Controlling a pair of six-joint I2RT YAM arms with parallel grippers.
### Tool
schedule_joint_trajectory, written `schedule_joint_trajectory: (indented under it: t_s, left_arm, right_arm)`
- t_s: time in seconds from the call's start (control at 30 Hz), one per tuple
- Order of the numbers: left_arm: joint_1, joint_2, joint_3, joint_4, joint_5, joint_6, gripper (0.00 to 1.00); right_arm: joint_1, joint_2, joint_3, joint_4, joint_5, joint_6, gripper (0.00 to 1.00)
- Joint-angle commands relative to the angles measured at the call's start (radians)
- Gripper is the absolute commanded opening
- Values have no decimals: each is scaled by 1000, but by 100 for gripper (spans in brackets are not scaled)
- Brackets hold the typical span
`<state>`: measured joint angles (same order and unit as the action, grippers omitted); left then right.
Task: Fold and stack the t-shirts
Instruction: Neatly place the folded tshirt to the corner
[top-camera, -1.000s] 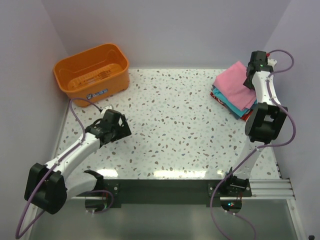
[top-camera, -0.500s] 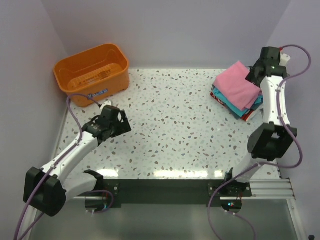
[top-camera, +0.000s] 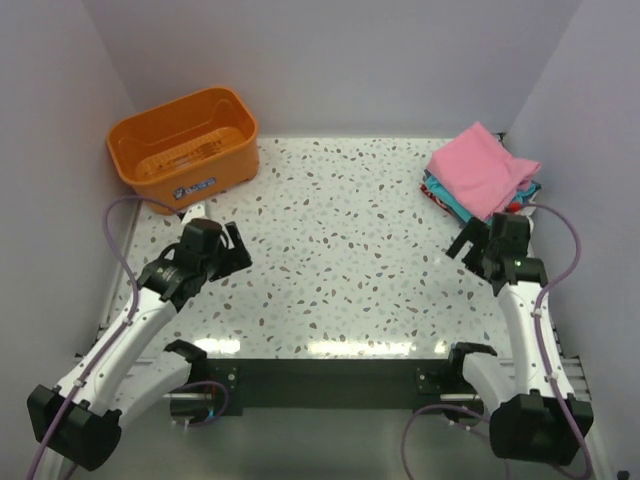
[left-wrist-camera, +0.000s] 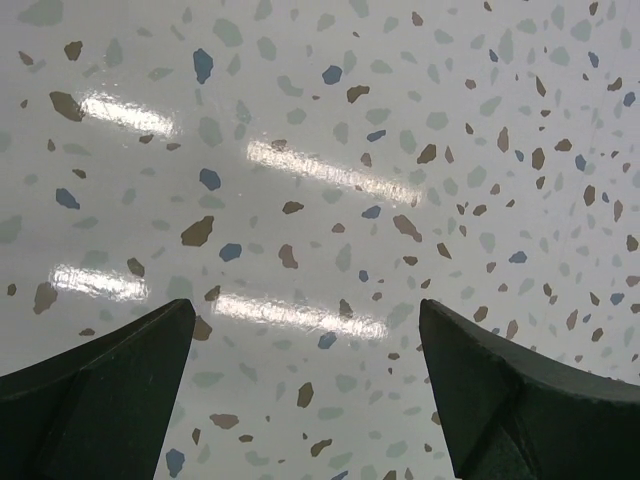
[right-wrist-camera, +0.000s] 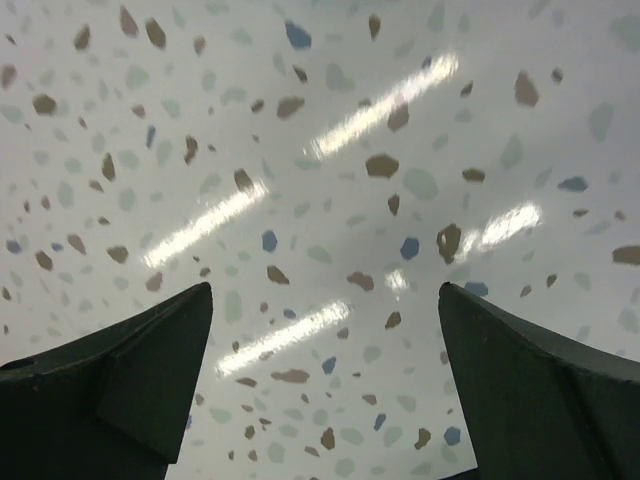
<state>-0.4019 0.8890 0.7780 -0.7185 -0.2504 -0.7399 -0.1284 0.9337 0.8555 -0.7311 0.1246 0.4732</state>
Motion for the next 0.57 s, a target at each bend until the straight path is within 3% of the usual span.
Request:
schedule_joint_trajectory:
  t_s: [0.0, 0.1, 0.17, 0.53]
  left_arm:
    - [-2, -53, 15, -56, -32, -6, 100]
    - [-2, -96, 10, -82, -36, -19, 100]
    - [-2, -130, 3, -99, -50, -30, 100]
    - [-2, -242, -22, -121, -58, -67, 100]
  right_arm:
    - [-2, -110, -127, 94, -167, 48, 98]
    - [-2, -232, -205, 127, -258, 61, 99]
    - [-2, -294, -237, 133, -231, 53, 99]
    - [-2, -312, -253, 81, -175, 22, 99]
